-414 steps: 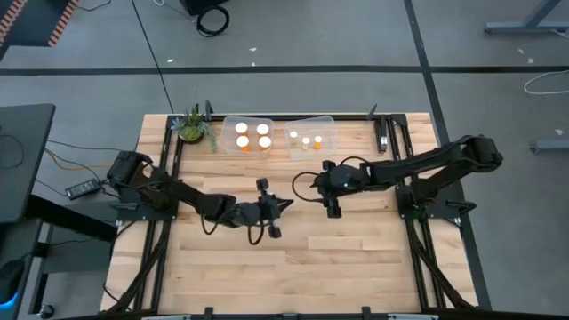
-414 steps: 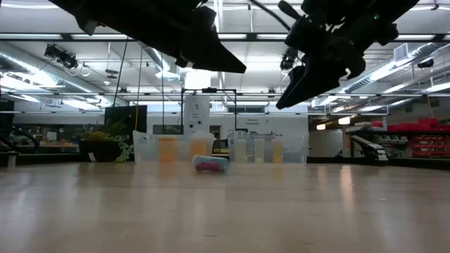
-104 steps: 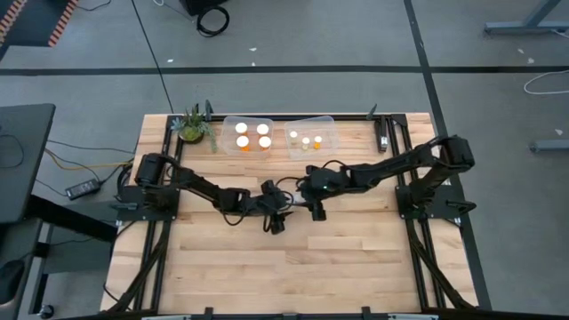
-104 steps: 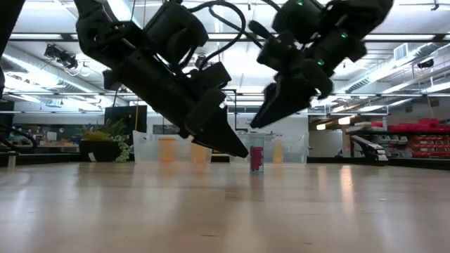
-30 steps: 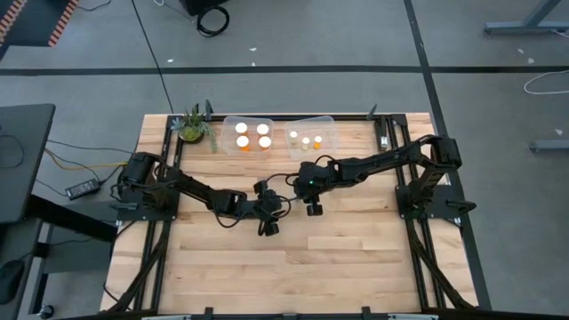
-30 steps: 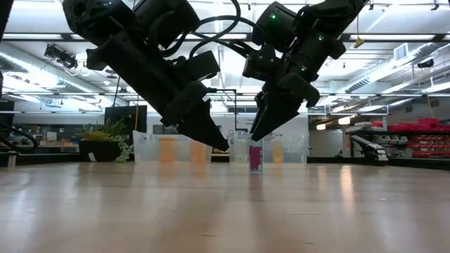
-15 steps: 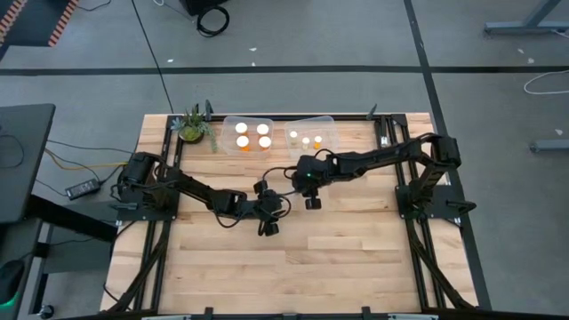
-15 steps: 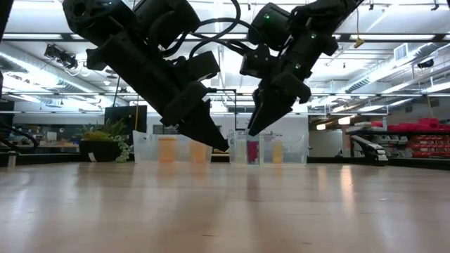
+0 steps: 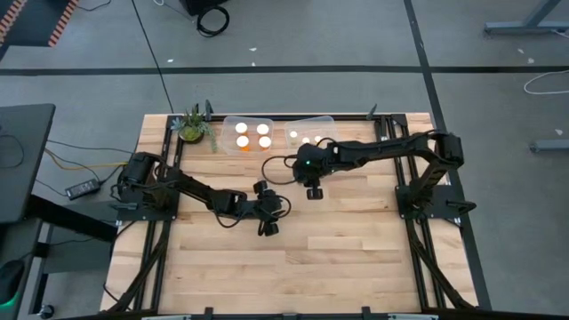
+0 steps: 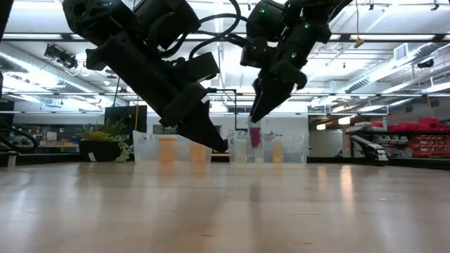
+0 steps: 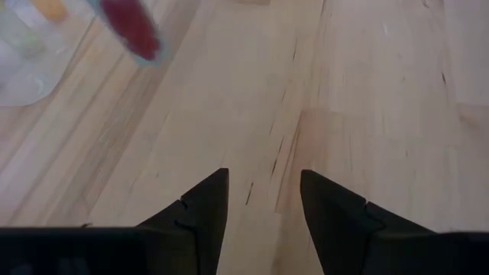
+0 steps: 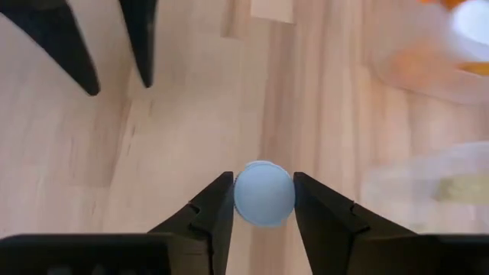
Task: Pick and place medicine bottles into bin by pill shape (circle, oval)
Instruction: Put the small blue pill bottle into the right bin
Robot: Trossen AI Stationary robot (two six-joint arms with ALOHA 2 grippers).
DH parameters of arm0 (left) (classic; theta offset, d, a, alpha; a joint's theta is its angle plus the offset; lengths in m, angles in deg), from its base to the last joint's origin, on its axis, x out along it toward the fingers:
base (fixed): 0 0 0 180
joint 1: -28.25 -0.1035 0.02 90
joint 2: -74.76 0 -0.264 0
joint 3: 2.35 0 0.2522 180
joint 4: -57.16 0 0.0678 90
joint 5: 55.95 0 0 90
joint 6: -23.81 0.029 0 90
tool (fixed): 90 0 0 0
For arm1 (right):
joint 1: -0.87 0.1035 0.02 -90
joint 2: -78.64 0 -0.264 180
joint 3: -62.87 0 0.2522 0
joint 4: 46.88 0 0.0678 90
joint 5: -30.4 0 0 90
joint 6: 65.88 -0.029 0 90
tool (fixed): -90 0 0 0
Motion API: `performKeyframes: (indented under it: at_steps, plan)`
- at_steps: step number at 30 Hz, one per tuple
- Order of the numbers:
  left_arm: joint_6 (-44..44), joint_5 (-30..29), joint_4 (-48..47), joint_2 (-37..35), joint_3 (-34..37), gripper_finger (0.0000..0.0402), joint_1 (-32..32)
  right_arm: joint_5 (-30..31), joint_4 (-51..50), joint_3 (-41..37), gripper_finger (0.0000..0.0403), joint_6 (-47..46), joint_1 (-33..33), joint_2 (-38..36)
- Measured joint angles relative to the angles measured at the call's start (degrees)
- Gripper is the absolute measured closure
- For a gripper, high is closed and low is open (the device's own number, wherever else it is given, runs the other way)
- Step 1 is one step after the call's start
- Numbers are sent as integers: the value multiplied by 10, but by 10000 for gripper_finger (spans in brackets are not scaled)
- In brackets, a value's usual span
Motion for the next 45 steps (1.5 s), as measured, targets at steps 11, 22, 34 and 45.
performKeyframes:
  at_steps: [11, 22, 34, 45]
  plan:
    - [-9, -1, -3, 0, 0, 230, 0, 2, -19, 0, 266, 7, -50, -114]
    - [-11, -7, -3, 0, 0, 230, 0, 3, -17, 0, 266, 34, -155, -158]
    - [-11, -9, -3, 0, 0, 230, 0, -43, -5, 0, 266, 43, -273, -126]
    - [-11, -9, -3, 0, 0, 230, 0, -65, 0, 0, 266, 44, -315, -72]
